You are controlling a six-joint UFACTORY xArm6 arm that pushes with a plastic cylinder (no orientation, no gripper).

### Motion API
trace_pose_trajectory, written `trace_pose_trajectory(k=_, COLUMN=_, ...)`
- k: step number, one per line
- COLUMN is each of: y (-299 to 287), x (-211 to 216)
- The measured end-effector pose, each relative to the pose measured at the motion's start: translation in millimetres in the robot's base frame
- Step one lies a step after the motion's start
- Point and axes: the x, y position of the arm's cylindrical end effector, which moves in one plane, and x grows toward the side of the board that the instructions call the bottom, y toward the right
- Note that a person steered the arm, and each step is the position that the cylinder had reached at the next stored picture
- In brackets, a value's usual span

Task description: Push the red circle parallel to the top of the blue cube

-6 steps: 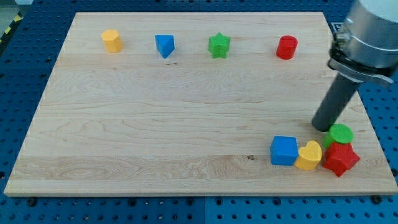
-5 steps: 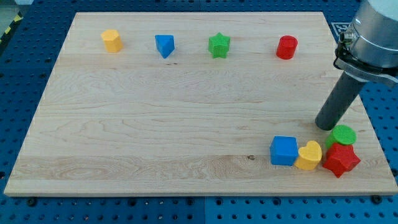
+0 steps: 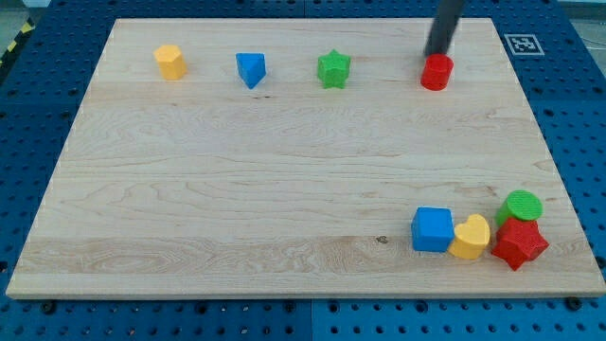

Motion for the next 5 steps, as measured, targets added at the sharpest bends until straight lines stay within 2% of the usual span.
trace_pose_trajectory(k=1, y=-3.3, x=89.8)
trace_pose_trajectory(k=2, y=-2.4, x=123.6)
trace_pose_trajectory(k=3, y=-5.8, x=67.8)
trace_pose_trajectory(k=4, y=12.2, x=38.9)
trace_pose_trajectory(k=5, y=56.0, x=57.2)
